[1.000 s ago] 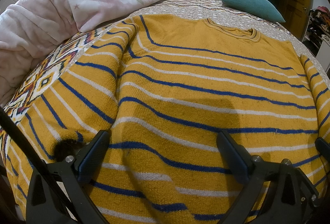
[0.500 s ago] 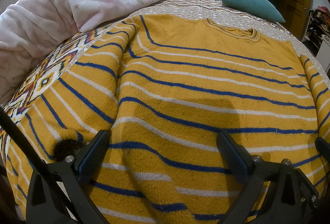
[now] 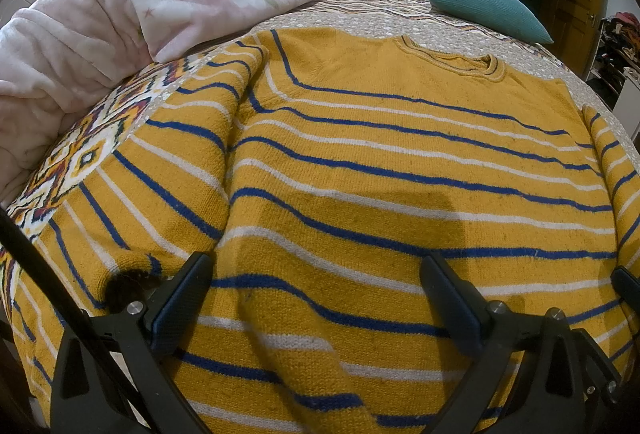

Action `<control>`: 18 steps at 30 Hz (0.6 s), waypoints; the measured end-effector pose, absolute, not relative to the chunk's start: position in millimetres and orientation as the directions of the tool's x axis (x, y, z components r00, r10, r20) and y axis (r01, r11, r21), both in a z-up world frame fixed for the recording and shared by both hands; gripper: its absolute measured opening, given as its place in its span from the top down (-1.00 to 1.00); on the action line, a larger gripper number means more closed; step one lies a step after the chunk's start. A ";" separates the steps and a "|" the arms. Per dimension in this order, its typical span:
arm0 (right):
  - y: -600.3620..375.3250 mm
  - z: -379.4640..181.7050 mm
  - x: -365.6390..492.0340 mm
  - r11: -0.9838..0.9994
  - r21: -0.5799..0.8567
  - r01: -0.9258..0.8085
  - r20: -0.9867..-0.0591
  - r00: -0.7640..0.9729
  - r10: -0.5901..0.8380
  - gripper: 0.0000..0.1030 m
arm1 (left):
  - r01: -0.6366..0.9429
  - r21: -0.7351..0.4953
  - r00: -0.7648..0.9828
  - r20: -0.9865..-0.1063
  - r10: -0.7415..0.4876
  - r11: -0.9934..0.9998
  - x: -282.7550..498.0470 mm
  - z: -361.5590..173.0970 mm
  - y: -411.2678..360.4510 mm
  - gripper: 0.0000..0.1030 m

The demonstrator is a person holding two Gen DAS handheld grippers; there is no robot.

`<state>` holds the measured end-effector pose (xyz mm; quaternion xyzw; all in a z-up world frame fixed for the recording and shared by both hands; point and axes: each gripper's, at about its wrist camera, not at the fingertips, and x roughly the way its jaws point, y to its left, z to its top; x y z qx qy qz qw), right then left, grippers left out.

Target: Fold small clothes

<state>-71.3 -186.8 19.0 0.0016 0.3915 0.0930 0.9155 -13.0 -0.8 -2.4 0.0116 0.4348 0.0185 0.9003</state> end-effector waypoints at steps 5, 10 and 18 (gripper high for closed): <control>-187.5 18.7 -71.2 0.983 0.076 -0.169 -0.717 0.676 0.171 -0.88 | -0.023 0.037 0.621 -0.782 0.043 0.999 -13.0 -2.4 -0.9 -1.00; -186.8 18.8 -71.0 0.983 0.075 -0.169 -0.717 0.676 0.171 -0.89 | -0.023 0.037 0.621 -0.782 0.043 0.999 -13.0 -2.4 -1.0 -1.00; -186.7 18.9 -71.2 0.983 0.071 -0.170 -0.719 0.674 0.168 -0.89 | -0.023 0.037 0.622 -0.782 0.043 0.999 -13.0 -2.4 -0.8 -1.00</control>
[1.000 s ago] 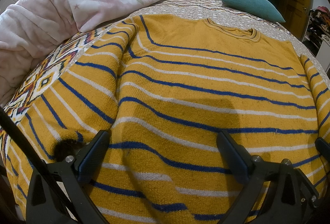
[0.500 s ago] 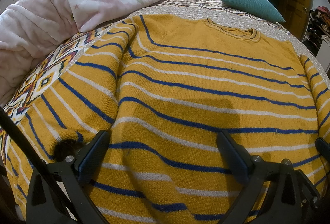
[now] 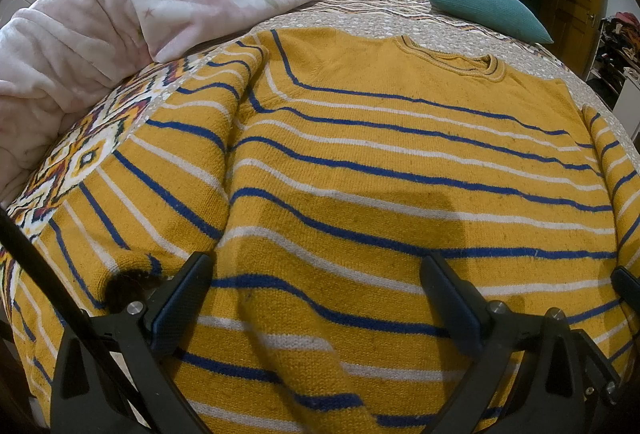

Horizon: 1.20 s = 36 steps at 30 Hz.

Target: Fold small clothes

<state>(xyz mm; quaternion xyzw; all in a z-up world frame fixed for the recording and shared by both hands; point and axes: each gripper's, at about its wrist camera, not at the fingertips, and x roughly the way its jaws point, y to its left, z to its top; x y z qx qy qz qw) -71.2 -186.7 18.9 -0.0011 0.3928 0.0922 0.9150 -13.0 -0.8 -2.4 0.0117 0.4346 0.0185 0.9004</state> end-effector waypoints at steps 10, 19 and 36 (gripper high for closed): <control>-187.2 18.9 -71.1 0.982 0.074 -0.172 -0.718 0.674 0.172 -0.90 | -0.023 0.037 0.622 -0.782 0.044 0.999 -13.1 -2.5 -1.1 -1.00; -186.8 19.4 -70.9 0.981 0.082 -0.173 -0.715 0.675 0.179 -0.90 | -0.024 0.057 0.621 -0.781 0.059 0.998 -12.4 -1.5 -5.1 -1.00; -187.5 19.4 -72.0 0.981 0.086 -0.174 -0.713 0.677 0.183 -0.90 | -0.116 0.021 0.561 -0.823 0.084 0.993 -16.8 2.1 1.5 -1.00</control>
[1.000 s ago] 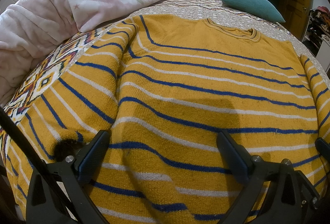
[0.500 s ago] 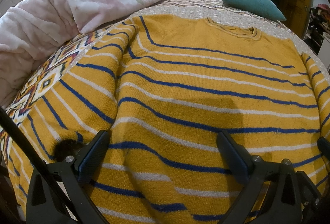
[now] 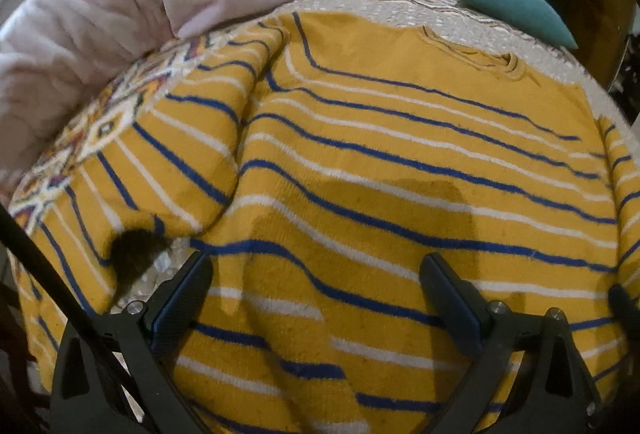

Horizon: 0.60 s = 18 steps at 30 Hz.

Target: Fold small clothes

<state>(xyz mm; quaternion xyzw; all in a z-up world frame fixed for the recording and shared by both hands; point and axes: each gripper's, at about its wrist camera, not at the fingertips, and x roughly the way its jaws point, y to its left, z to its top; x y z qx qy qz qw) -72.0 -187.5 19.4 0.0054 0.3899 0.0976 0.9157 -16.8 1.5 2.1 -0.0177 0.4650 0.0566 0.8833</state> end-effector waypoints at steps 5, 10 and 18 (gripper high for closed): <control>-188.3 19.1 -72.4 0.981 0.087 -0.174 -0.713 0.677 0.183 -0.90 | -0.047 0.005 0.534 -0.845 0.030 0.999 -20.8 2.3 2.4 -1.00; -188.3 19.1 -72.4 0.981 0.087 -0.175 -0.712 0.677 0.184 -0.90 | -0.003 0.018 0.540 -0.842 0.017 1.000 -30.2 2.2 0.6 -1.00; -189.6 18.9 -71.7 0.978 0.100 -0.182 -0.711 0.674 0.198 -0.91 | -0.028 -0.032 0.679 -0.734 -0.004 0.999 -103.8 65.4 67.8 -0.93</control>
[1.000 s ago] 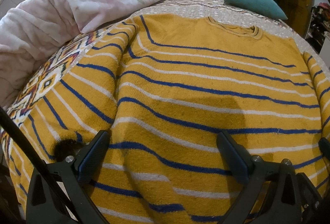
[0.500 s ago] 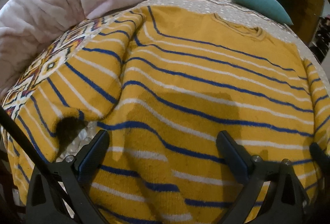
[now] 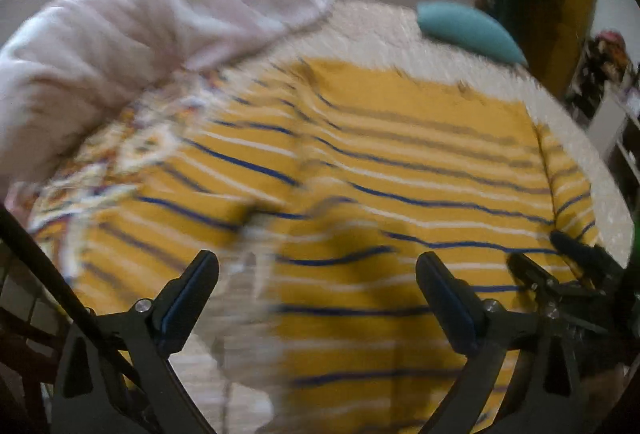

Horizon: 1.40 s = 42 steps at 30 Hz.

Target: Fold small clothes

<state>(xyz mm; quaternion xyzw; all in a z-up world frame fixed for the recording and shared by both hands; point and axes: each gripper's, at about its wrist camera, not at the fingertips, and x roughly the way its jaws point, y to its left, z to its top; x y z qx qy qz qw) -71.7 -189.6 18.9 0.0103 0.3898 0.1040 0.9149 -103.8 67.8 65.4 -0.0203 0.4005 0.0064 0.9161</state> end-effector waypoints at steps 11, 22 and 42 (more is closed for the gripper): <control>-188.9 18.9 -71.8 0.980 0.086 -0.181 -0.716 0.673 0.187 -0.91 | -0.421 -0.195 0.571 -0.816 0.091 0.886 -101.9 17.1 255.7 -0.93; -186.8 17.2 -70.9 0.982 0.062 -0.181 -0.723 0.670 0.169 -0.92 | -0.275 -0.118 0.572 -0.817 0.064 0.954 -89.3 36.3 235.6 0.90; -201.6 50.1 -88.4 0.982 0.115 -0.148 -0.690 0.699 0.187 -0.82 | 0.042 -0.164 0.643 -0.750 -0.153 0.986 19.5 162.0 83.3 0.91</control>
